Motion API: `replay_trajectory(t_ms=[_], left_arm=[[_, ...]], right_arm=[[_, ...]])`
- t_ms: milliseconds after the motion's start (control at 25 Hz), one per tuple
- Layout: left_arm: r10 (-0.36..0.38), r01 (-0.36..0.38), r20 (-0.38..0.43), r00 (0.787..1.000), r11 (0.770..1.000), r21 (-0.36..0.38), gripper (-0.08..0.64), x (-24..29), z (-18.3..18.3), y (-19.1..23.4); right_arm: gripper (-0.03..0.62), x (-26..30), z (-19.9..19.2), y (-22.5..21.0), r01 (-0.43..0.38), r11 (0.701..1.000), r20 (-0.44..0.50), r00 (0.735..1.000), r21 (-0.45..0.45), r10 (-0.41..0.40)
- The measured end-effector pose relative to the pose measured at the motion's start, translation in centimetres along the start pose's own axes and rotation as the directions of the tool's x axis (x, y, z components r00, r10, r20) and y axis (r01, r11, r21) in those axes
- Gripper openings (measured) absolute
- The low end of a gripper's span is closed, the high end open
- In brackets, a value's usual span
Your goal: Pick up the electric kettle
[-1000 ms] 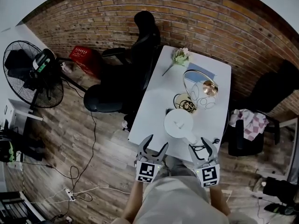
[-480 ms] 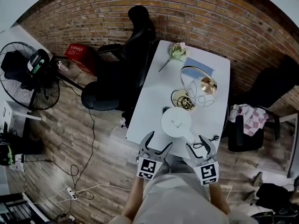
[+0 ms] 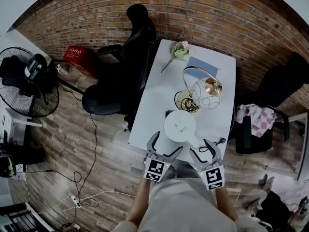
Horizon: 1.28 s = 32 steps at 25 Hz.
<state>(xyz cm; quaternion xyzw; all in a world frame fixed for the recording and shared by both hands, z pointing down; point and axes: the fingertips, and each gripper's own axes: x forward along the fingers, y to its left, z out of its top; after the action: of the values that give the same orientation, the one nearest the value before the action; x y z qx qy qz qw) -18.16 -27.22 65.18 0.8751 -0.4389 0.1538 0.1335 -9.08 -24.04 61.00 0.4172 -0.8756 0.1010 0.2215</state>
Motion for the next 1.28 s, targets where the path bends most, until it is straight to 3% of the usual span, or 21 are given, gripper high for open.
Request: replay_trajectory(t_ms=[400, 680, 840, 880, 960, 1120, 1280], left_arm=[[-0.03, 0.029, 0.036, 0.999, 1.0, 0.006, 0.554, 2.3, 0.4, -0.4], [-0.039, 0.039, 0.027, 0.999, 0.999, 0.017, 0.566, 3.6, 0.1, -0.3], [-0.016, 0.016, -0.005, 1.0, 0.998, 0.058, 0.566, 4.3, -0.6, 0.4], [-0.011, 0.012, -0.019, 1.0, 0.997, 0.07, 0.566, 4.4, -0.9, 0.5], [-0.014, 0.017, -0.031, 0.999, 0.996, 0.086, 0.566, 4.7, -1.0, 0.7], [-0.017, 0.019, -0.018, 1.0, 0.995, 0.094, 0.566, 4.6, -0.9, 0.7], [-0.003, 0.004, -0.017, 1.0, 0.995, 0.098, 0.566, 4.4, -1.0, 0.7]], right_arm=[[0.264, 1.0, -0.5, 0.3, -0.03, 0.999, -0.023, 0.999, -0.039, 0.03], [0.264, 1.6, -0.7, 0.0, -0.021, 1.0, -0.034, 0.999, -0.02, 0.02], [0.264, 2.0, -0.5, 0.0, -0.035, 0.998, -0.018, 0.999, -0.046, 0.034], [0.256, 2.0, -0.3, 0.1, -0.041, 0.997, -0.007, 0.999, -0.061, 0.041], [0.166, 2.2, 0.0, 0.2, -0.056, 0.993, 0.019, 0.998, -0.106, 0.058], [0.164, 2.0, 0.1, 0.3, -0.071, 0.994, 0.027, 0.997, -0.088, 0.073], [0.164, 2.0, 0.1, 0.3, -0.081, 0.989, 0.043, 0.995, -0.126, 0.087]])
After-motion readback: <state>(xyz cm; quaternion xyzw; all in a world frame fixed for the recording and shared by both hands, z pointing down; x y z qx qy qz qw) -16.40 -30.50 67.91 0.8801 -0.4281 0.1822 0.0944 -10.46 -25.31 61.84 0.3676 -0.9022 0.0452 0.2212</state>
